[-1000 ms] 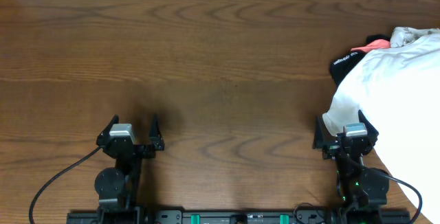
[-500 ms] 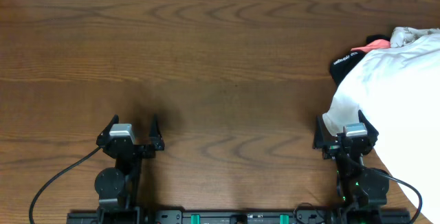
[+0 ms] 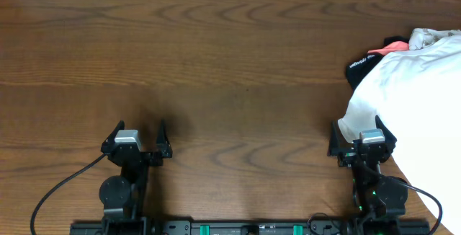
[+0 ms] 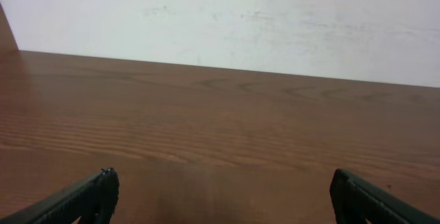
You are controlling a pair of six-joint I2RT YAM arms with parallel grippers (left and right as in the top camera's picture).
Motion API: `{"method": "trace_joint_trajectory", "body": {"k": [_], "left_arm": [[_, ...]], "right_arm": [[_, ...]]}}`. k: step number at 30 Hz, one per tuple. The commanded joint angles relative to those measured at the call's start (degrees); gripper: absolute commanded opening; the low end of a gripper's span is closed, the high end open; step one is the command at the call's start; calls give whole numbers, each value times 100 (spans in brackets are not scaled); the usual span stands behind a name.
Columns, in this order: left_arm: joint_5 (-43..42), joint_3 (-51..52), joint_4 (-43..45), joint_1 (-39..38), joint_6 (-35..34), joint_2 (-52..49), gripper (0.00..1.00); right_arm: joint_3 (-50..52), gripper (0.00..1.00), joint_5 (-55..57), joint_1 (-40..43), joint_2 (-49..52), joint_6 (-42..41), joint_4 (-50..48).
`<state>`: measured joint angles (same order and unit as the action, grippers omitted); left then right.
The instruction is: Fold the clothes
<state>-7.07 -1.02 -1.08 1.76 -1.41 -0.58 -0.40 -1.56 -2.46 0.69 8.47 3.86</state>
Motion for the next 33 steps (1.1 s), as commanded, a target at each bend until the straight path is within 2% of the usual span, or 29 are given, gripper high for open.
{"method": "trace_joint_trajectory", "body": {"k": [1, 23, 25, 29, 33], "left_arm": [[-81, 76, -216, -24, 55, 20, 98], [-83, 76, -129, -20, 52, 20, 98], [-131, 76, -122, -20, -114, 20, 98], [-151, 72, -149, -20, -1150, 13, 98], [-557, -122, -149, -20, -1333, -125, 98]], "right_arm": [[9, 99, 7, 57, -31, 83, 24], [9, 99, -37, 57, -31, 81, -214], [9, 99, -42, 57, -31, 50, -286], [7, 99, -39, 57, -31, -944, -232], [-118, 99, -37, 57, -31, -1340, -2]]}}
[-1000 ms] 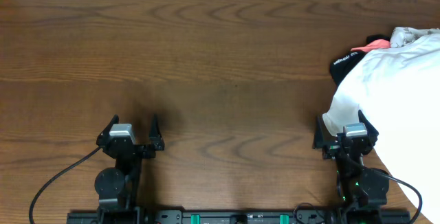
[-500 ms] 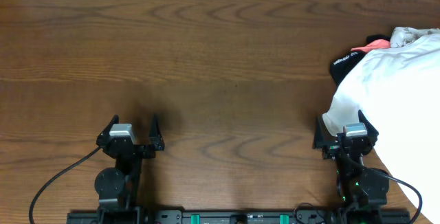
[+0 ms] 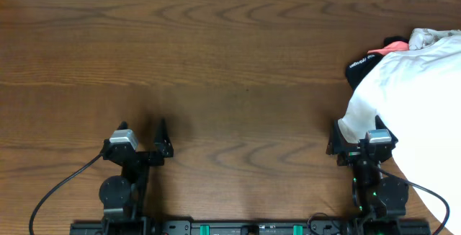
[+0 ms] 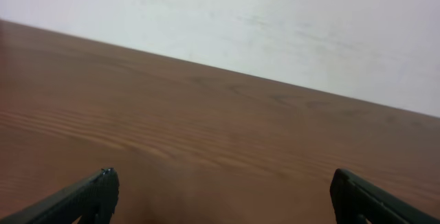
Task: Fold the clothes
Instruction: 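Raise the left gripper and reach the right gripper to the white T-shirt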
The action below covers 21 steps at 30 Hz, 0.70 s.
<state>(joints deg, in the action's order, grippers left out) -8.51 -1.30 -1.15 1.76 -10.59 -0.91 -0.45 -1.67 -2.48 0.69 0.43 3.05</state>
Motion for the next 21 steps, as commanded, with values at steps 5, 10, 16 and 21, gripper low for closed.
{"method": "trace_joint_trajectory", "body": {"k": [5, 10, 16, 21], "left_arm": [[-828, -822, -409, -20, -479, -767, 98], [-1067, -1947, -911, -24, -474, -2079, 98], [-1521, -3624, -1996, -24, -426, -3969, 98], [-1552, -5090, -3860, -24, -330, -5344, 98]], "right_arm": [[-682, 99, 278, 59, 111, -535, 739], [-1663, 99, 643, 59, 833, -581, 1729], [-3209, 99, 756, 59, 2459, -726, 2953], [-4524, 99, 745, 59, 3888, -721, 4201]]}}
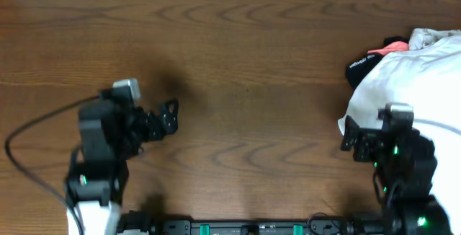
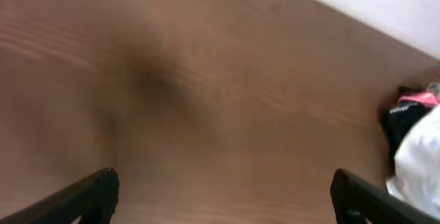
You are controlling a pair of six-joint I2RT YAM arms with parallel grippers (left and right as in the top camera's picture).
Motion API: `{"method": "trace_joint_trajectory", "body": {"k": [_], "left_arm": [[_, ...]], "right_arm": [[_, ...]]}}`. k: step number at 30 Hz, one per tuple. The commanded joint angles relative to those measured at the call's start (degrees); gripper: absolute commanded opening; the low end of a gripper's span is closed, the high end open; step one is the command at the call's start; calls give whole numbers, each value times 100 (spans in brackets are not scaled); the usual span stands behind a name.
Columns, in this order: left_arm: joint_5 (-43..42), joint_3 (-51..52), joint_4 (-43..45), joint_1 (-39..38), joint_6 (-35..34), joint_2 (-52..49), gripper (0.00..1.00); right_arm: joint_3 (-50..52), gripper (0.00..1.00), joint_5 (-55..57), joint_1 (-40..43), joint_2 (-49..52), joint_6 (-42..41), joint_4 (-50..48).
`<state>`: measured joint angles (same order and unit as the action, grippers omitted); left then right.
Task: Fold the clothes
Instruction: 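Raise the left gripper and reach the right gripper to the white T-shirt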
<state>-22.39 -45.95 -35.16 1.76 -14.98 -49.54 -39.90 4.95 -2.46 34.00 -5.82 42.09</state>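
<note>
A heap of clothes lies at the table's right edge: a big white garment (image 1: 414,73) on top, a black one (image 1: 362,65) and a bit of pink cloth (image 1: 392,47) behind it. In the left wrist view the white garment (image 2: 421,157), black one (image 2: 401,117) and pink cloth (image 2: 417,99) show at the far right. My left gripper (image 1: 167,115) is raised over the left of the table, turned toward the heap, open (image 2: 227,195) and holding nothing. My right gripper (image 1: 366,130) is lifted at the white garment's near left edge, its fingers spread and nothing seen between them.
The brown wooden table (image 1: 245,55) stretches between the arms and the back wall. The arms' base rail (image 1: 245,228) runs along the front edge, with a black cable (image 1: 32,130) looping at the left.
Both arms have risen from low near the front edge. The left one has swung to face right, bringing the clothes heap into its wrist view. The right one stands higher beside the white garment.
At first both arms rested low at the front edge with grippers open, the left wrist facing the back wall. Then the left wrist had tilted slightly. Now both arms are up, and the left gripper faces the heap.
</note>
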Motion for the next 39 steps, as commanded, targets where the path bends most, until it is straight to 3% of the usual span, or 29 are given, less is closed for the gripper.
{"method": "trace_joint_trajectory", "body": {"k": [1, 4, 9, 13, 21, 25, 30, 34, 39], "left_arm": [[-160, -872, -846, -22, 190, -699, 98], [-168, -1311, -1519, -17, 240, -1176, 98], [-326, -1357, -1504, -17, -17, -1519, 98], [-1600, -1416, -960, -33, -140, -1727, 98], [-988, -2229, -1040, -361, 31, -2052, 98], [-990, -2232, -1104, -363, 31, -2046, 98], [-990, -2229, -1207, -361, 33, -2046, 98], [-988, -2229, -1257, -361, 33, -2048, 98], [-988, -2225, -1263, -361, 155, -2050, 98]], "right_arm": [[-791, 99, 83, 57, 789, -96, 509], [-1241, 99, 81, 57, 1357, -101, 935], [-1401, 99, 372, 68, 1698, -514, 1150], [-1434, 99, 728, 236, 1679, -1003, 1379], [-1497, 99, 616, 529, 1790, -782, 1445], [-1497, 97, 866, 529, 2256, -776, 874], [-1497, 96, 1176, 522, 3652, -605, -586], [-1499, 85, 1189, 479, 4813, -616, -1322], [-1499, 81, 1327, 479, 5805, -704, -2181]]}}
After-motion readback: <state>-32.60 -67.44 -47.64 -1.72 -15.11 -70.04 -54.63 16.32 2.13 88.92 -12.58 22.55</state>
